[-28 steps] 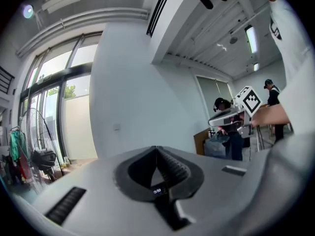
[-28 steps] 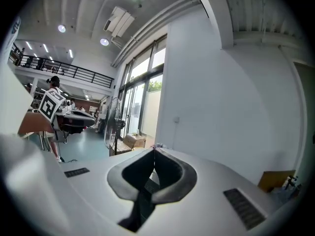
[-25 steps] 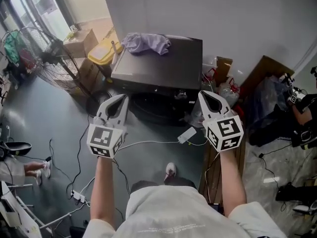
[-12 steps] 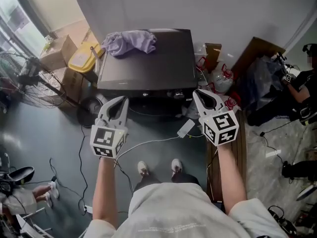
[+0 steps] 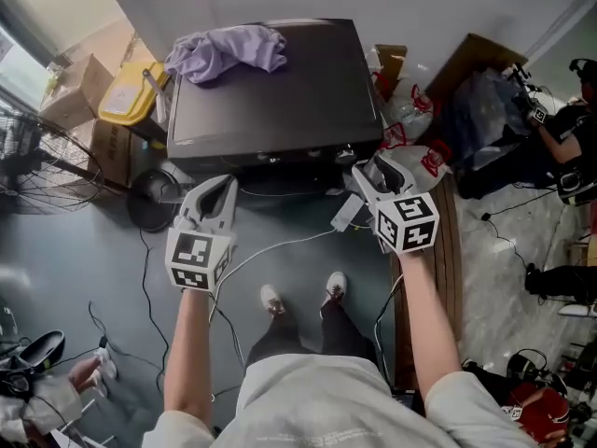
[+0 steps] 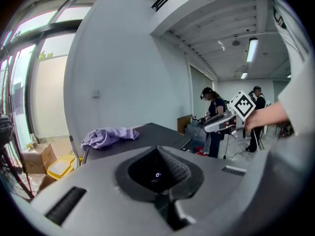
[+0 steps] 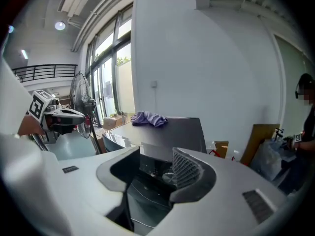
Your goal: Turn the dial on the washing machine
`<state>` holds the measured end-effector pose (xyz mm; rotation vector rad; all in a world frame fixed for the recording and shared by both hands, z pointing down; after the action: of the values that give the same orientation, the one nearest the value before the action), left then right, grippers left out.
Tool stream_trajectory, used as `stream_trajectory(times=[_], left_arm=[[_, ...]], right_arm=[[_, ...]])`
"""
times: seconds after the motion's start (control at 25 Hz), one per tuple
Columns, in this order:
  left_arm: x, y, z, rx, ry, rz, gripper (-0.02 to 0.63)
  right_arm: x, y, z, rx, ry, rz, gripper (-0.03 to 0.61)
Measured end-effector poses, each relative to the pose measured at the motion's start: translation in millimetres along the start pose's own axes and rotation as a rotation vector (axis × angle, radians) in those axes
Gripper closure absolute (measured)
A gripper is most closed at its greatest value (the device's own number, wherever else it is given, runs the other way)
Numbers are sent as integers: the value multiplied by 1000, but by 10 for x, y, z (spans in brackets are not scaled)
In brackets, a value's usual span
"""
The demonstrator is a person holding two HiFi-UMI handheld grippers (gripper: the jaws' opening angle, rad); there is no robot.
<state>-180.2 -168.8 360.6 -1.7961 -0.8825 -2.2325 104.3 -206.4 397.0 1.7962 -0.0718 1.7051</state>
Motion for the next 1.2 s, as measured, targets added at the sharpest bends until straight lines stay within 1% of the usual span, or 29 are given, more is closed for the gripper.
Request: stream_trajectory(times=[0.16, 0.32, 0.44, 0.56, 0.68, 0.76, 0.84, 1.04, 1.12, 1.2], left_arm=[[265, 18, -36, -16, -46, -26, 598], [432, 80, -6, -21, -50, -42, 598], [550, 128, 26, -18, -56, -58, 598], [679, 170, 47, -25, -82, -71, 598], [824, 204, 124, -10, -96, -85, 598], [910, 208, 180, 1, -105, -94, 598], [986, 214, 210, 5, -121, -101, 598], [1183, 216, 253, 7, -141, -127, 598], [1217, 218, 251, 6, -145, -132, 598], [1222, 221, 242, 3, -146, -135, 598]], right_arm=[[260, 225, 49, 10, 50, -46, 355], [537, 473, 153, 28, 103, -86, 333], [751, 641, 257, 60, 197, -102, 324], [898, 806, 349, 82, 301, -98, 314], [1017, 956, 444, 78, 437, -85, 307], [1107, 1043, 499, 76, 495, -95, 301], [1177, 1124, 553, 76, 533, -104, 294], [1305, 1244, 599, 61, 534, -123, 289], [1308, 1258, 586, 63, 504, -124, 290], [1285, 1265, 574, 76, 448, -121, 295]])
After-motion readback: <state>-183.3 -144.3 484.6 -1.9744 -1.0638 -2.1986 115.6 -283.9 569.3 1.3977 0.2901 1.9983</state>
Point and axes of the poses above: the fingertips, and each gripper's own axes: y forward along the fingers, z to its right, x out of its underside, the point moved 4 cm from there along -y, backward along the fingers, and after that the axes turned 1 degree about z, right-handed, at the moved point
